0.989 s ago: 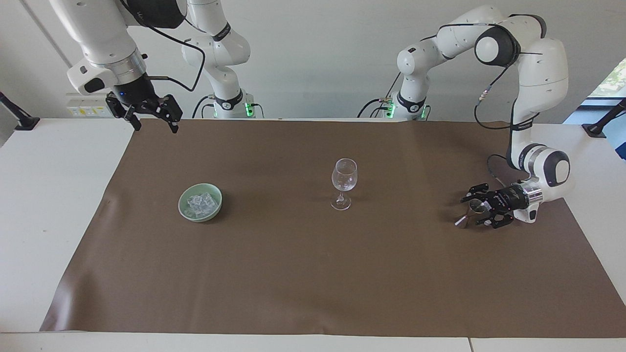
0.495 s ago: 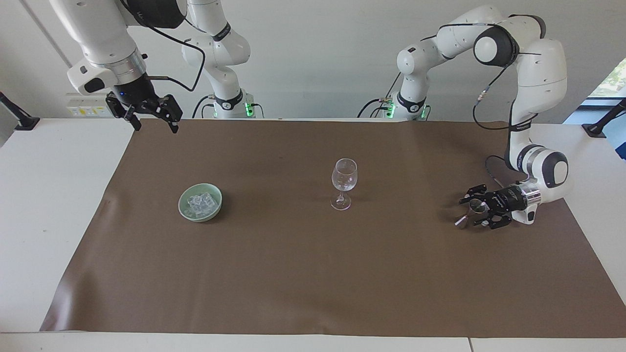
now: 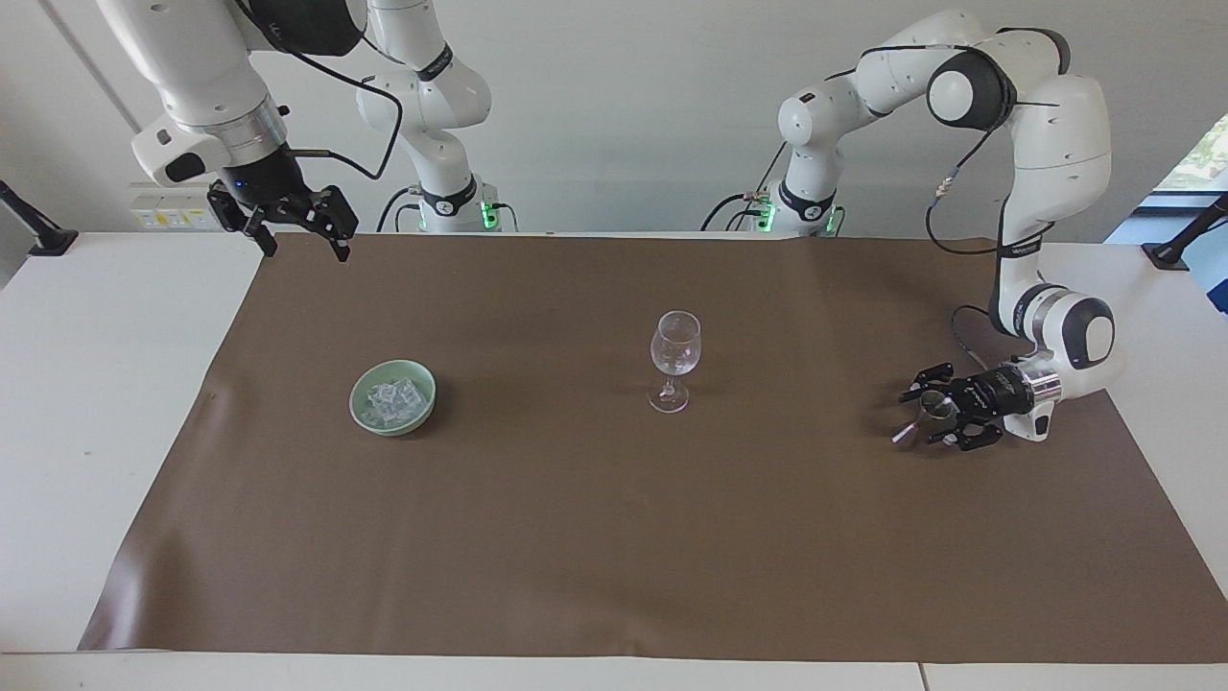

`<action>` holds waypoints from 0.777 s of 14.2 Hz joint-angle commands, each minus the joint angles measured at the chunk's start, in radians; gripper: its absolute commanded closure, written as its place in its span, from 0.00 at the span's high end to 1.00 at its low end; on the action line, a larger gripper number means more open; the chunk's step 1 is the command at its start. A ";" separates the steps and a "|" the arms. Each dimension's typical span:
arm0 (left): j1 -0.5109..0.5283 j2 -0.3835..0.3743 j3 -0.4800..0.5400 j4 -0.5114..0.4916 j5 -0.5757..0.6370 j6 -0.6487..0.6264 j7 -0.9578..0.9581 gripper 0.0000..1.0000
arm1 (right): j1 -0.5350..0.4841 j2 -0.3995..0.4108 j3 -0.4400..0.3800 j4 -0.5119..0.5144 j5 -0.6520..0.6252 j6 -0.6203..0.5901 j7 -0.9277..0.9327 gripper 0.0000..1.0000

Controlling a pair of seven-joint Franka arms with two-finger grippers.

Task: Pour wine and add ice with both arms
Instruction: 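Close the left gripper around the silver jigger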

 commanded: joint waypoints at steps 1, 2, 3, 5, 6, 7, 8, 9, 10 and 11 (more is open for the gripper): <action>-0.012 -0.024 0.010 -0.017 -0.017 0.022 -0.021 0.78 | -0.013 -0.017 0.003 -0.018 0.026 0.012 -0.016 1.00; -0.012 -0.024 0.010 -0.017 -0.018 0.025 -0.023 0.72 | -0.013 -0.017 0.003 -0.018 0.026 0.012 -0.016 1.00; -0.012 -0.024 0.010 -0.017 -0.018 0.025 -0.021 0.66 | -0.013 -0.017 0.003 -0.018 0.026 0.012 -0.016 1.00; -0.012 -0.027 0.012 -0.017 -0.017 0.031 -0.023 0.60 | -0.013 -0.017 0.003 -0.020 0.026 0.012 -0.016 1.00; -0.012 -0.029 0.012 -0.017 -0.017 0.031 -0.023 0.52 | -0.013 -0.017 0.003 -0.020 0.026 0.012 -0.016 1.00; -0.012 -0.030 0.012 -0.017 -0.017 0.033 -0.023 0.46 | -0.013 -0.017 0.003 -0.018 0.026 0.012 -0.016 1.00; -0.012 -0.032 0.012 -0.017 -0.017 0.033 -0.023 0.41 | -0.013 -0.017 0.003 -0.018 0.026 0.012 -0.016 1.00; -0.012 -0.032 0.012 -0.017 -0.017 0.034 -0.023 0.37 | -0.013 -0.017 0.003 -0.018 0.026 0.012 -0.016 1.00; -0.012 -0.032 0.012 -0.017 -0.017 0.034 -0.023 0.37 | -0.013 -0.017 0.003 -0.018 0.026 0.012 -0.016 1.00; -0.012 -0.032 0.012 -0.017 -0.017 0.034 -0.023 0.34 | -0.013 -0.017 0.003 -0.018 0.026 0.012 -0.016 1.00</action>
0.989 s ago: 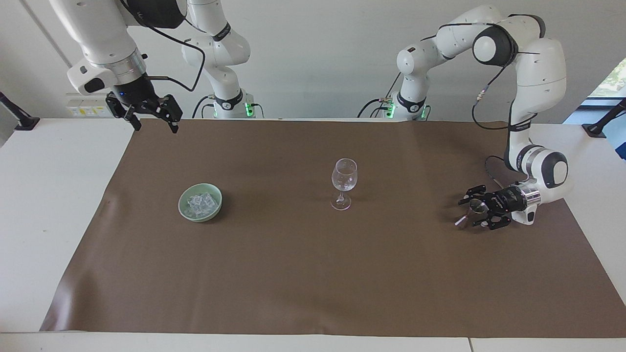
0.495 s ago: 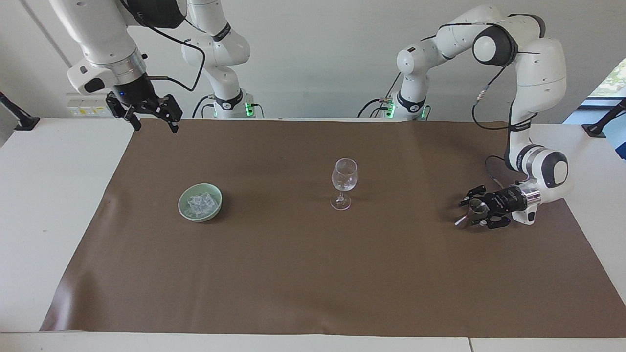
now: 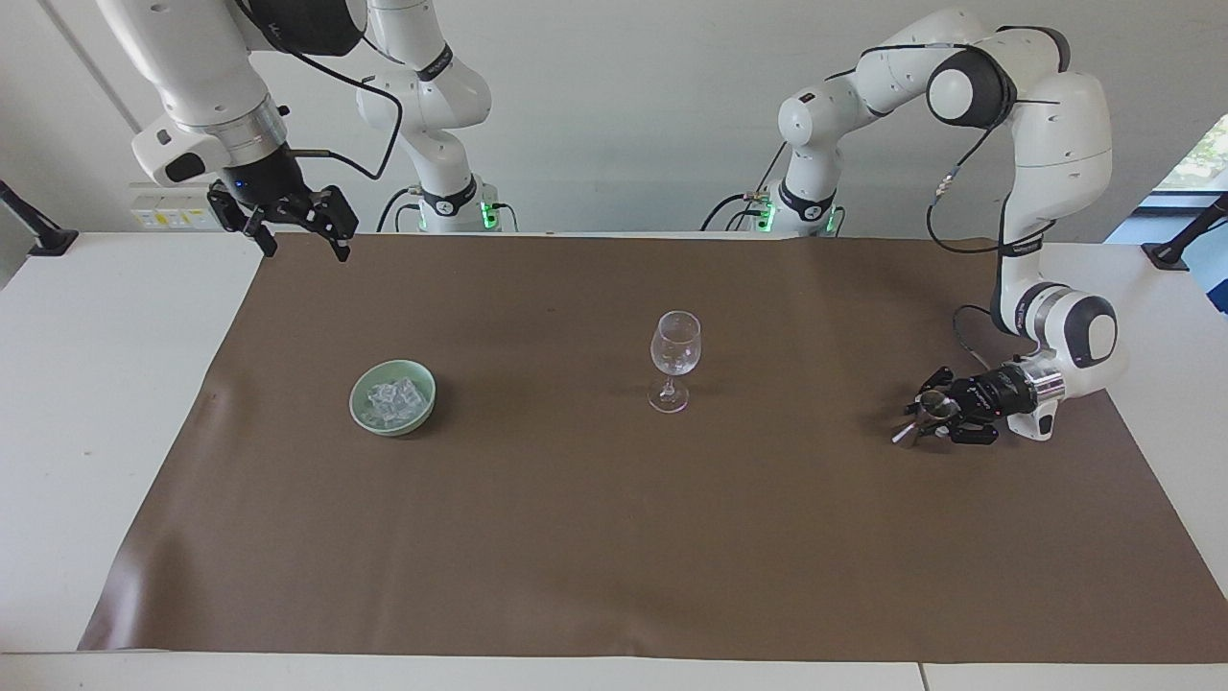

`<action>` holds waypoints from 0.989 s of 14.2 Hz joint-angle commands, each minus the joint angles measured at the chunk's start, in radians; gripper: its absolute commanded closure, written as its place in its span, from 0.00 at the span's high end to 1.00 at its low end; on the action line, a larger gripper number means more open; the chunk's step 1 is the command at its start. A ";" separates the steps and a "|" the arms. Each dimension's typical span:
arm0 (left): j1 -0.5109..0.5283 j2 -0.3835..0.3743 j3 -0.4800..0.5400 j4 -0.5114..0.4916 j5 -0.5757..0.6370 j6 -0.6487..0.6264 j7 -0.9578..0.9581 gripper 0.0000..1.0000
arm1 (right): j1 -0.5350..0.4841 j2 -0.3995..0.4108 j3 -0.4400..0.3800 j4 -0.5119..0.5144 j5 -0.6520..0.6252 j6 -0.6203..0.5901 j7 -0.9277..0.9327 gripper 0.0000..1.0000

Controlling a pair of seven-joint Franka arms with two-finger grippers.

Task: Pour wine and add ice with both arms
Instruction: 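Close the left gripper around the silver jigger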

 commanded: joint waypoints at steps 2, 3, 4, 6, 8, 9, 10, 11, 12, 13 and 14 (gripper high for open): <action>-0.012 -0.025 0.012 -0.017 -0.015 0.028 -0.023 0.28 | -0.013 -0.017 0.003 -0.018 0.026 0.012 -0.016 1.00; -0.012 -0.025 0.012 -0.017 -0.015 0.029 -0.023 0.25 | -0.011 -0.017 0.003 -0.018 0.026 0.012 -0.016 1.00; -0.012 -0.025 0.012 -0.017 -0.015 0.028 -0.023 0.25 | -0.013 -0.017 0.003 -0.020 0.026 0.012 -0.016 1.00; -0.012 -0.025 0.012 -0.015 -0.013 0.029 -0.023 0.18 | -0.013 -0.017 0.003 -0.018 0.026 0.012 -0.016 1.00; -0.012 -0.025 0.012 -0.015 -0.013 0.029 -0.026 0.07 | -0.013 -0.017 0.003 -0.018 0.026 0.012 -0.016 1.00; -0.012 -0.025 0.012 -0.012 -0.013 0.029 -0.026 0.02 | -0.013 -0.017 0.003 -0.018 0.026 0.012 -0.016 1.00; -0.012 -0.025 0.012 -0.012 -0.013 0.029 -0.031 0.00 | -0.013 -0.017 0.003 -0.018 0.026 0.012 -0.016 1.00; -0.012 -0.025 0.012 -0.011 -0.013 0.031 -0.043 0.00 | -0.011 -0.017 0.003 -0.020 0.026 0.012 -0.016 1.00; -0.011 -0.025 0.010 -0.011 -0.013 0.037 -0.044 0.00 | -0.013 -0.017 0.003 -0.018 0.026 0.012 -0.016 1.00; -0.011 -0.026 0.012 -0.011 -0.013 0.040 -0.051 0.00 | -0.011 -0.017 0.003 -0.018 0.026 0.012 -0.016 1.00; -0.012 -0.034 0.010 -0.009 -0.013 0.046 -0.067 0.00 | -0.011 -0.017 0.003 -0.018 0.026 0.012 -0.016 1.00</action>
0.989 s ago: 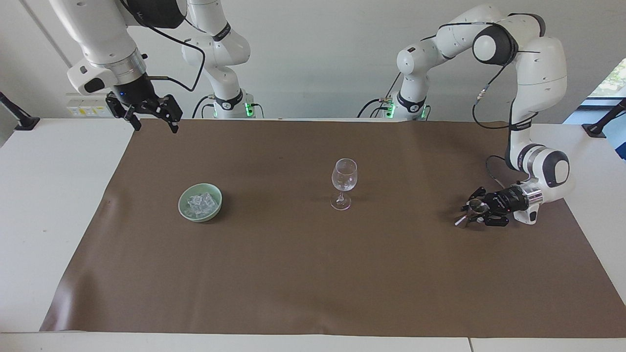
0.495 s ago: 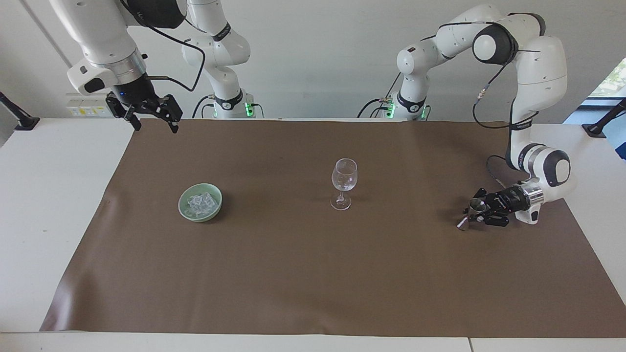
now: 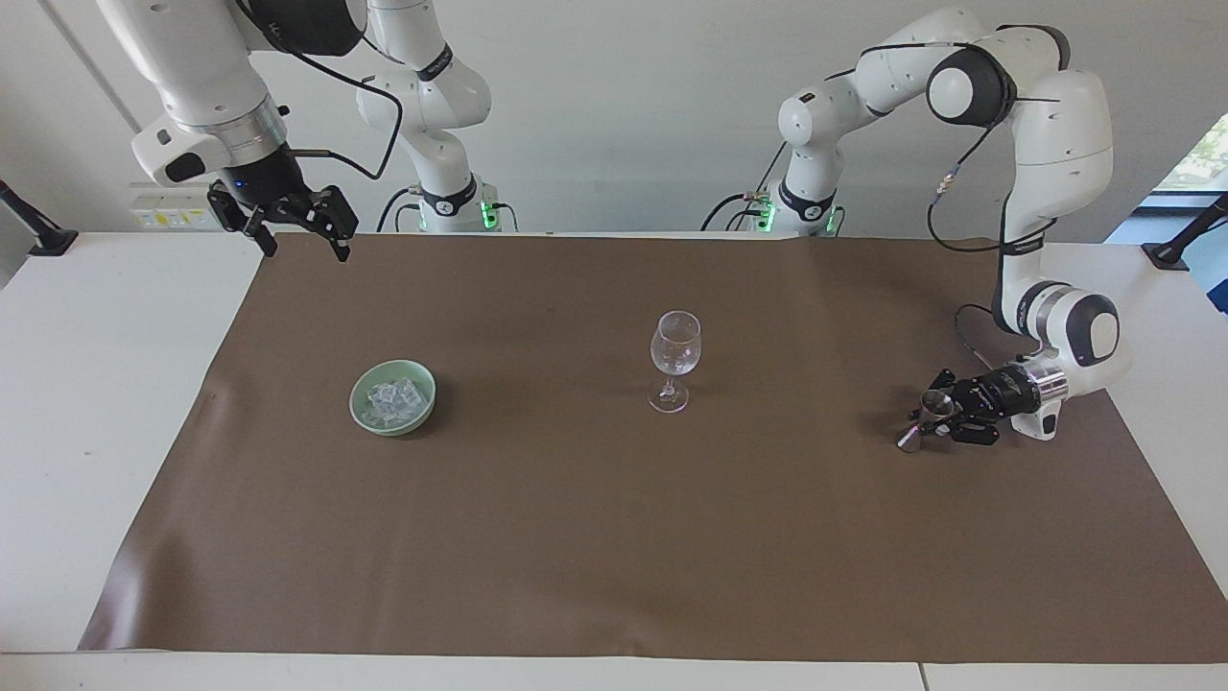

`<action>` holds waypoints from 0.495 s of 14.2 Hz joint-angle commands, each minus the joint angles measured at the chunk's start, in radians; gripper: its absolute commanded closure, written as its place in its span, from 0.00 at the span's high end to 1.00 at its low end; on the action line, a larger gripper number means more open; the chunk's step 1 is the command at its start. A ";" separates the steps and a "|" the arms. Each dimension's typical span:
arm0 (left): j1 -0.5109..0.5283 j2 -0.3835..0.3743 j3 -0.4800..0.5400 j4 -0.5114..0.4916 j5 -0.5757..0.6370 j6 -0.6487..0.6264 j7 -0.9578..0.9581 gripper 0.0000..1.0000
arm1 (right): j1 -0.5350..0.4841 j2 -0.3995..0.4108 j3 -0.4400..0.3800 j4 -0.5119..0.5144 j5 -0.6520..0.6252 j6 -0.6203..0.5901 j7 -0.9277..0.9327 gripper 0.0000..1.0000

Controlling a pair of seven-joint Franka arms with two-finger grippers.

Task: Pour wine and add ice with both arms
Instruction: 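Lift the jigger with the left gripper and carry it over the glass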

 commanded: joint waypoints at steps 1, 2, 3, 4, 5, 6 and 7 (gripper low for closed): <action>-0.012 -0.033 0.009 -0.008 -0.013 0.030 -0.054 0.00 | -0.011 -0.017 0.003 -0.020 0.026 0.012 -0.016 1.00; -0.022 -0.036 0.009 -0.006 -0.013 0.032 -0.068 0.00 | -0.013 -0.017 0.003 -0.018 0.026 0.012 -0.016 1.00; -0.025 -0.041 0.009 -0.003 -0.013 0.032 -0.084 0.00 | -0.013 -0.017 0.003 -0.018 0.026 0.012 -0.016 1.00; -0.025 -0.044 0.007 -0.003 -0.013 0.030 -0.090 0.00 | -0.013 -0.017 0.003 -0.018 0.026 0.013 -0.016 1.00; -0.026 -0.053 0.007 -0.003 -0.013 0.029 -0.105 0.00 | -0.013 -0.017 0.003 -0.018 0.026 0.012 -0.016 1.00; -0.029 -0.061 0.006 -0.003 -0.013 0.029 -0.123 0.00 | -0.013 -0.017 0.003 -0.018 0.026 0.012 -0.016 1.00; -0.038 -0.074 0.006 -0.003 -0.015 0.027 -0.137 0.00 | -0.013 -0.017 0.003 -0.018 0.026 0.012 -0.016 1.00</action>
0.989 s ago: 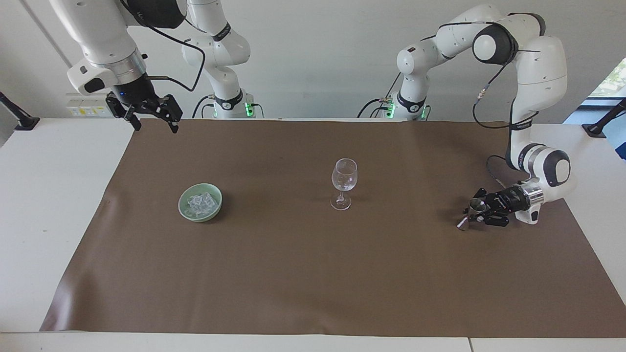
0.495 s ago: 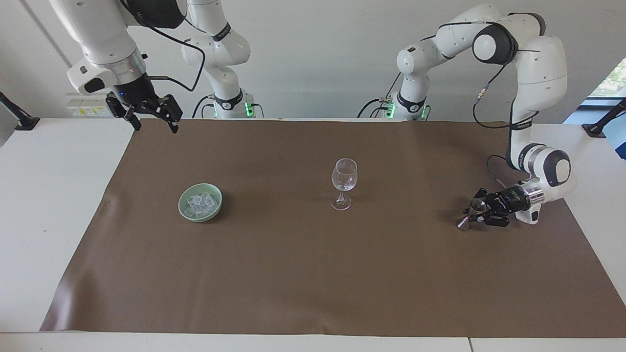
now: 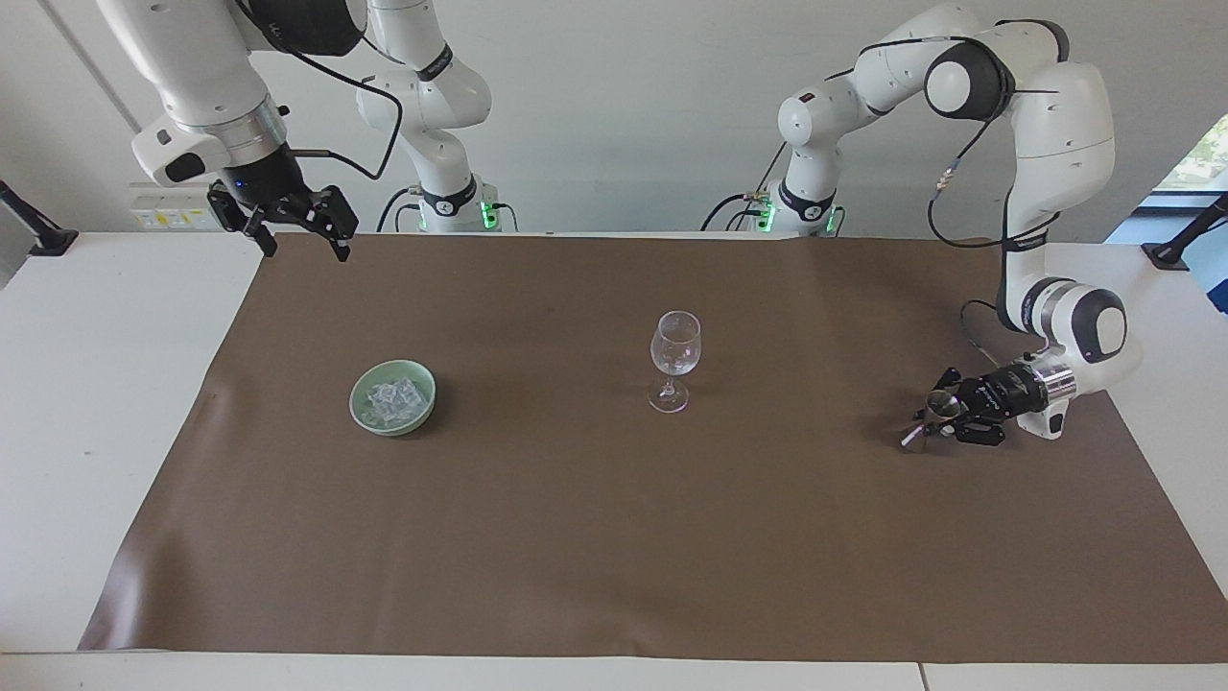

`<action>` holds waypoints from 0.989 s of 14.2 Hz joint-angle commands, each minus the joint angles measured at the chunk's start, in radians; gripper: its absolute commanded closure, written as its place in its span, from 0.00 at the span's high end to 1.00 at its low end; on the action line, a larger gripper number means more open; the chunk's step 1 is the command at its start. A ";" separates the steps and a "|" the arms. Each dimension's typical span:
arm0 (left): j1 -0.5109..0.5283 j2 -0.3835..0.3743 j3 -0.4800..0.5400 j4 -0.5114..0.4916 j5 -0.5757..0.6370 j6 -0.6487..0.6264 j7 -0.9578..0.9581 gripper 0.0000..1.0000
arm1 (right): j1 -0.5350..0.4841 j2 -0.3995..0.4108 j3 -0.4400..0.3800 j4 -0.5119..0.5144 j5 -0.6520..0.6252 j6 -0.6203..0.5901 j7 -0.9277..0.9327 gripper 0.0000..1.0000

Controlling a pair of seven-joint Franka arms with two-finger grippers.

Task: Pour wine and add ice with both arms
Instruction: 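Lift the jigger with the left gripper and carry it over the glass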

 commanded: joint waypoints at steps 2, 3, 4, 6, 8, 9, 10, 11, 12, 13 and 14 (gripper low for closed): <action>-0.028 -0.058 0.009 -0.014 -0.015 -0.004 -0.056 0.00 | -0.011 -0.017 0.003 -0.018 0.026 0.012 -0.016 1.00; -0.031 -0.071 0.009 -0.017 -0.015 -0.018 -0.055 0.00 | -0.013 -0.017 0.003 -0.020 0.026 0.012 -0.016 1.00; -0.041 -0.081 0.009 -0.019 -0.015 -0.027 -0.055 0.00 | -0.013 -0.017 0.003 -0.018 0.026 0.012 -0.016 1.00; -0.042 -0.097 0.009 -0.022 -0.015 -0.052 -0.053 0.00 | -0.013 -0.017 0.003 -0.018 0.026 0.012 -0.016 1.00; -0.067 -0.134 0.010 -0.028 -0.012 -0.067 -0.052 0.00 | -0.013 -0.017 0.003 -0.018 0.026 0.012 -0.016 1.00; -0.083 -0.156 0.012 -0.028 -0.010 -0.062 -0.056 0.00 | -0.011 -0.017 0.003 -0.018 0.026 0.012 -0.016 1.00; -0.100 -0.182 0.014 -0.036 -0.009 -0.053 -0.073 0.00 | -0.011 -0.017 0.003 -0.018 0.026 0.013 -0.016 1.00; -0.116 -0.202 0.014 -0.039 -0.009 -0.047 -0.097 0.00 | -0.011 -0.017 0.003 -0.018 0.026 0.012 -0.015 1.00; -0.129 -0.220 0.014 -0.040 -0.009 -0.040 -0.117 0.00 | -0.011 -0.017 0.003 -0.018 0.026 0.012 -0.016 1.00; -0.148 -0.243 0.014 -0.042 -0.009 -0.026 -0.146 0.00 | -0.013 -0.017 0.003 -0.018 0.026 0.012 -0.016 1.00; -0.165 -0.266 0.014 -0.045 -0.007 -0.007 -0.179 0.00 | -0.013 -0.017 0.003 -0.020 0.026 0.012 -0.016 1.00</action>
